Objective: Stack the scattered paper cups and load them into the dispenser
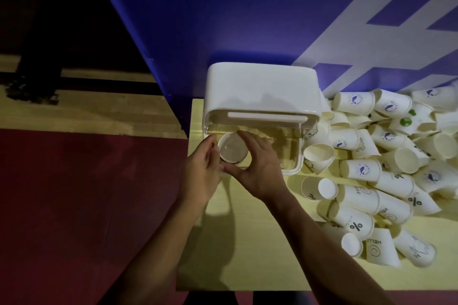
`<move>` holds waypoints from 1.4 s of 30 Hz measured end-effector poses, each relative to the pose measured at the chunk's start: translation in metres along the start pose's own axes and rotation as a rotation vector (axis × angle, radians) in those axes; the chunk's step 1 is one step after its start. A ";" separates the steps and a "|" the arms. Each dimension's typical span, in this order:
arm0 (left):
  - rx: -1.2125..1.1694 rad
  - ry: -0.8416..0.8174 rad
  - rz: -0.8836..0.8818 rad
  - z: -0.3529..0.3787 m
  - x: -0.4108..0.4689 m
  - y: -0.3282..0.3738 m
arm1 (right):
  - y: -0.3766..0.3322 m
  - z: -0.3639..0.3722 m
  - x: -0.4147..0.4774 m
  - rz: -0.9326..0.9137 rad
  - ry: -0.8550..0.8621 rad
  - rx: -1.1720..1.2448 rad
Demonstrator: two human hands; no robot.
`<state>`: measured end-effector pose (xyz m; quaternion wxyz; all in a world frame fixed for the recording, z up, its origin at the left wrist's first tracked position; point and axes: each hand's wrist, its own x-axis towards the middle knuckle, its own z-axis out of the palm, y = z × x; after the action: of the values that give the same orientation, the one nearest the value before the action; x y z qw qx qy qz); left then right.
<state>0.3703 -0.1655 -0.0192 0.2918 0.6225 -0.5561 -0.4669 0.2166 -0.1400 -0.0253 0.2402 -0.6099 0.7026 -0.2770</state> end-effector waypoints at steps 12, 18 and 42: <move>0.213 -0.053 0.054 0.005 0.005 -0.009 | 0.016 -0.002 -0.012 0.073 -0.076 0.115; 0.216 -0.069 0.040 0.005 0.007 -0.009 | 0.019 0.001 -0.009 0.066 -0.089 0.048; 0.255 -0.120 0.316 0.040 -0.040 0.061 | 0.043 -0.087 -0.047 0.210 0.133 0.088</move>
<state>0.3105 -0.1337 0.0286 0.2465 0.5303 -0.7181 -0.3774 0.1327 -0.0807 0.0090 0.2473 -0.5023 0.7641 -0.3204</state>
